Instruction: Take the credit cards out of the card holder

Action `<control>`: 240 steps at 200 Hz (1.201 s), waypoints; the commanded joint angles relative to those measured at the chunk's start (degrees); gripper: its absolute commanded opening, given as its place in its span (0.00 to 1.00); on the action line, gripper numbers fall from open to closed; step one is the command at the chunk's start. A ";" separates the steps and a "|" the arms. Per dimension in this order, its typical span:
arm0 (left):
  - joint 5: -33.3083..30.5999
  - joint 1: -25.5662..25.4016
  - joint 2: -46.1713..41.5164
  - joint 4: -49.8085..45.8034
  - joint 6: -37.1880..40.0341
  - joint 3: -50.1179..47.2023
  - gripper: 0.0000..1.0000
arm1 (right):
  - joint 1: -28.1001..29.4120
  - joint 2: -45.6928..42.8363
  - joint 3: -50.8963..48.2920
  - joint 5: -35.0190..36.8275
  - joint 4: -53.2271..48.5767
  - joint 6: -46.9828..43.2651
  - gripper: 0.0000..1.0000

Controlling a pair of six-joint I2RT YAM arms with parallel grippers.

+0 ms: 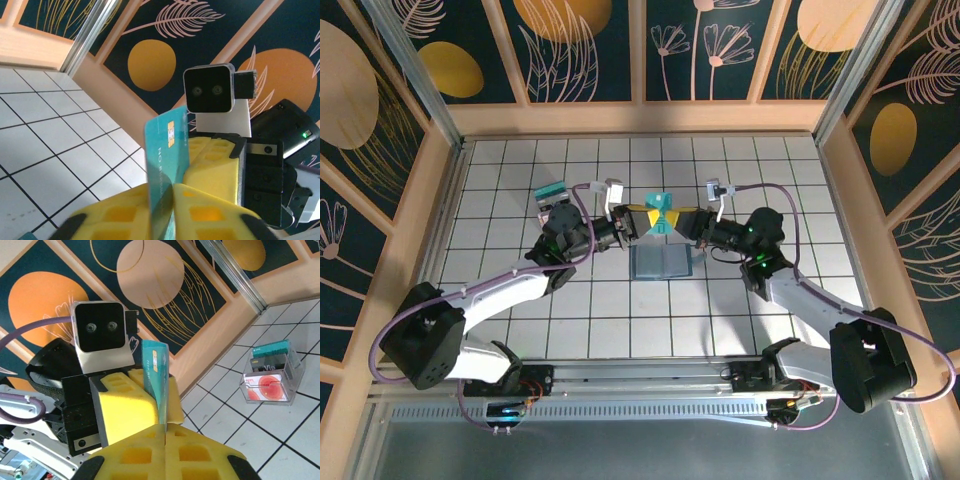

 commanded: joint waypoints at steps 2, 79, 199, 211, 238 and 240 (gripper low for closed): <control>-1.73 0.29 -1.23 -5.90 6.24 3.48 0.00 | 0.50 -0.13 2.91 -0.37 -2.58 -2.37 0.20; -23.57 5.90 -9.42 -43.78 43.69 10.32 0.00 | 0.23 -9.92 7.02 20.37 -32.07 -15.73 0.51; -22.34 26.10 4.40 -61.91 74.94 24.86 0.00 | 0.09 -18.16 7.34 40.11 -46.00 -18.05 0.88; -22.37 27.48 6.44 -62.11 76.63 26.30 0.00 | 0.12 -18.13 7.44 40.69 -46.46 -17.91 0.99; -20.36 31.15 11.74 -64.95 79.88 31.16 0.00 | 0.01 -18.15 8.38 42.39 -48.19 -17.61 0.99; -20.34 31.31 12.19 -65.09 80.21 31.41 0.00 | -0.02 -18.18 8.51 42.57 -48.36 -17.61 0.99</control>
